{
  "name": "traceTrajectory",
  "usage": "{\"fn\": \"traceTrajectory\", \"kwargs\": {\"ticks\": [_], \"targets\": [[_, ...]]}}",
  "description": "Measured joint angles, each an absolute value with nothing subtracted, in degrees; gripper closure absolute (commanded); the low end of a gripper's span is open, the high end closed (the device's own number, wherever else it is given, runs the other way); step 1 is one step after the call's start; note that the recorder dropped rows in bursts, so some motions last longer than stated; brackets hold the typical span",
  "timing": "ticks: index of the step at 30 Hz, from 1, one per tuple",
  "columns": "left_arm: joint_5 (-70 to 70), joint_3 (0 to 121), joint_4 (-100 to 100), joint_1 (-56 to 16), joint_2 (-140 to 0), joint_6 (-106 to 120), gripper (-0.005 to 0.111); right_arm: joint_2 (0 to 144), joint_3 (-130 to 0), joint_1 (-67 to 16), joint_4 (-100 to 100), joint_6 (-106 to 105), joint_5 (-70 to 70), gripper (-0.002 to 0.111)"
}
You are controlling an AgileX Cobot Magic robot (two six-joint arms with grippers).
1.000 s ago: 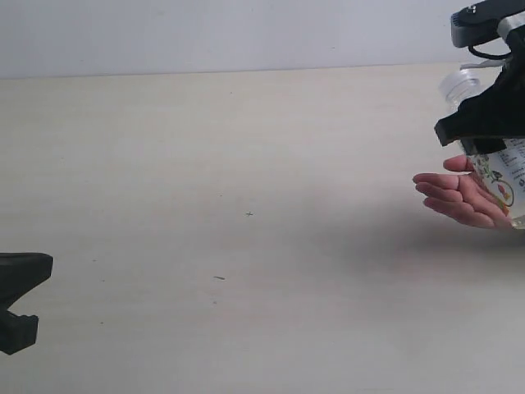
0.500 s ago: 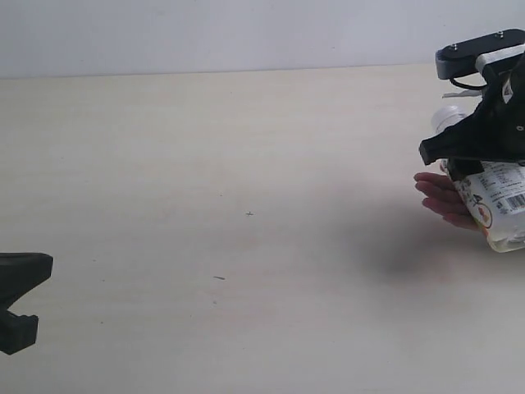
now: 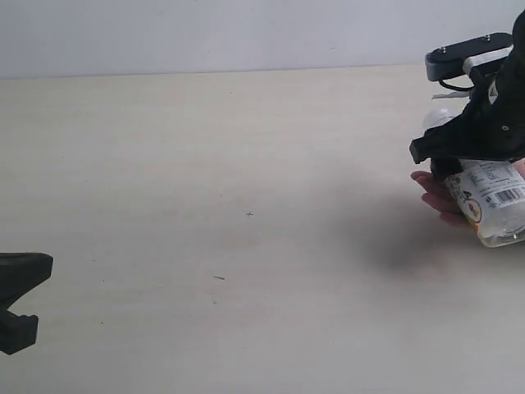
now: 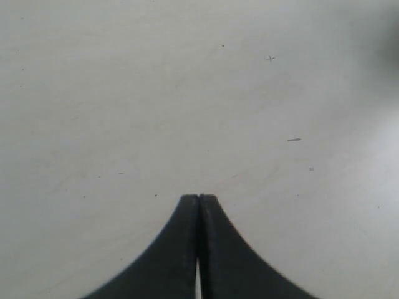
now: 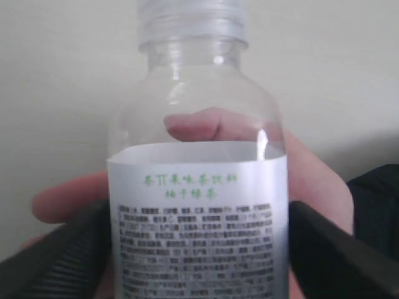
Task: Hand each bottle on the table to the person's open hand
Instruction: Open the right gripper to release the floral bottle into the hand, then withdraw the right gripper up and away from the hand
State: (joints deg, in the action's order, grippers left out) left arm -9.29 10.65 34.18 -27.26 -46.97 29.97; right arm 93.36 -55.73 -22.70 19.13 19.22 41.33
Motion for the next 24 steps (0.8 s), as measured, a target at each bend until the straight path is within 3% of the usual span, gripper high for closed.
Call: {"fn": "traceTrajectory", "kwargs": {"ticks": [8,16,19,21,24], "targets": [[-9.3,10.7,34.2,-27.3,-47.0,30.0,0.107,92.4,-57.0,-22.7,18.3,13.2,40.9,0.003],[-9.3,10.7,34.2,-27.3,-47.0,30.0,0.107,78.4,-59.3,-22.7,9.2,5.3,42.1,0.008],[-9.3,10.7,34.2,-27.3,-47.0,30.0,0.107,72.6,-59.3,-22.7,6.6,3.8,42.9,0.027],[-9.3,10.7,34.2,-27.3,-47.0,30.0,0.107,69.7,-59.3,-22.7,5.4,3.1,44.3,0.049],[-9.3,10.7,34.2,-27.3,-47.0,30.0,0.107,65.8,-59.3,-22.7,4.0,2.2,47.0,0.105]]}}
